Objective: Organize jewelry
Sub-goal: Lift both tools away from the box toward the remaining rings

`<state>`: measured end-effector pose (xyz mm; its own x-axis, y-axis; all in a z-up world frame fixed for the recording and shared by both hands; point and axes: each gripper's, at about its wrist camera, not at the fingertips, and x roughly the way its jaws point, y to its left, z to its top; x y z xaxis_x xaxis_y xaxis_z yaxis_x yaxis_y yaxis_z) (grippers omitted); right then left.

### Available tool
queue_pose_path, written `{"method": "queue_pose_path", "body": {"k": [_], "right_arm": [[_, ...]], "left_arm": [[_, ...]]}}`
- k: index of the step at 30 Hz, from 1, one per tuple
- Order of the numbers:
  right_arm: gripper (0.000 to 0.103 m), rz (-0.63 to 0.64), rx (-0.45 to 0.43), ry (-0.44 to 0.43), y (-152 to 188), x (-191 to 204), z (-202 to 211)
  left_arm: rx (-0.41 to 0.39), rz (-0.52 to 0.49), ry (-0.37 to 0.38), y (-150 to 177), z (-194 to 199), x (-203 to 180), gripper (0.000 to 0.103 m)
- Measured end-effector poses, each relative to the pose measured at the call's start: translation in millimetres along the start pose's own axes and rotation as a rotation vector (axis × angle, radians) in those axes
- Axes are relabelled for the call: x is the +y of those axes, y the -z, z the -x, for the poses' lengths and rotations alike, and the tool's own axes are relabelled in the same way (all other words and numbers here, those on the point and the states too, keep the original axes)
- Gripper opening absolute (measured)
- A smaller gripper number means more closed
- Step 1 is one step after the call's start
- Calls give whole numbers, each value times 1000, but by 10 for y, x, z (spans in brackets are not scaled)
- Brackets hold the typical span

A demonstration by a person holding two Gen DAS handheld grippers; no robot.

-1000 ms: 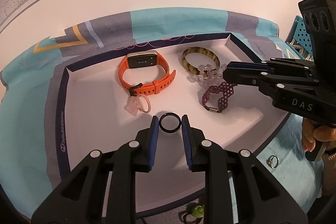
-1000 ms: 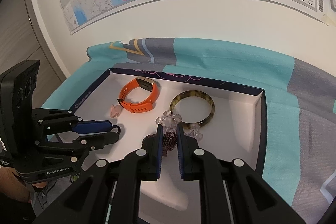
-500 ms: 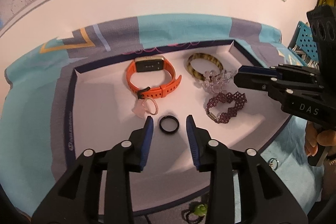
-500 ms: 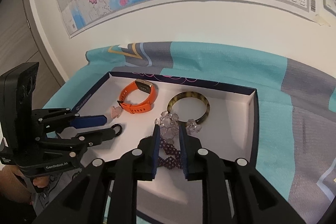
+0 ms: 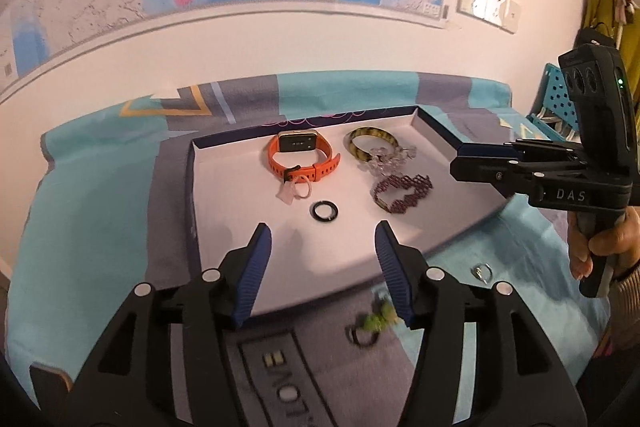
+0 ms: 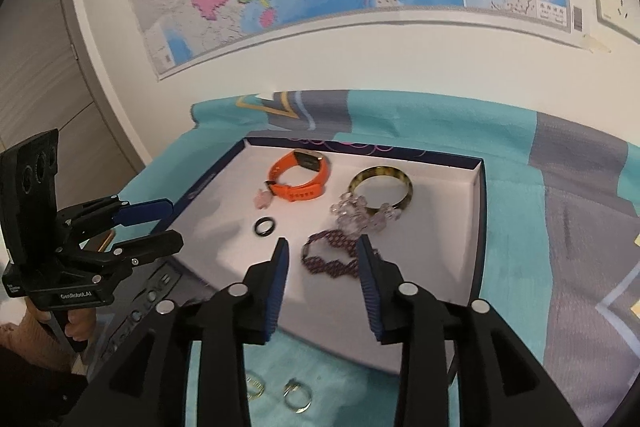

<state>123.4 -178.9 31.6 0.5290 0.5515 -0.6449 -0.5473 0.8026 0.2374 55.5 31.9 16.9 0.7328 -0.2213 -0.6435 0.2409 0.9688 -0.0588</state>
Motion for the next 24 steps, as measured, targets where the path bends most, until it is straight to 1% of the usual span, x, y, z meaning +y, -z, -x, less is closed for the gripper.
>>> {"method": "queue_pose_path", "body": {"k": [1,4,9,14,18,24], "right_arm": [[37,11,-2,3,29,35,32],[38,38,5,-5,144,139,106],[39,60,51,-19,376,269,140],[40,40,86,-32,559,299,131],[40,25,103,-43,661,312,123],[42,22,130,-35,786,345,101]], "left_arm": [[-6,-3,2,28,44,-7,54],[-10,-10,12,125,137,-25,55],[10,-33,13,292,207,-79,55],[49,-37,23,445,187,-120,55],[70,-35,36,514,150,-155,55],[97,-47,49,571,86,-220,55]]}}
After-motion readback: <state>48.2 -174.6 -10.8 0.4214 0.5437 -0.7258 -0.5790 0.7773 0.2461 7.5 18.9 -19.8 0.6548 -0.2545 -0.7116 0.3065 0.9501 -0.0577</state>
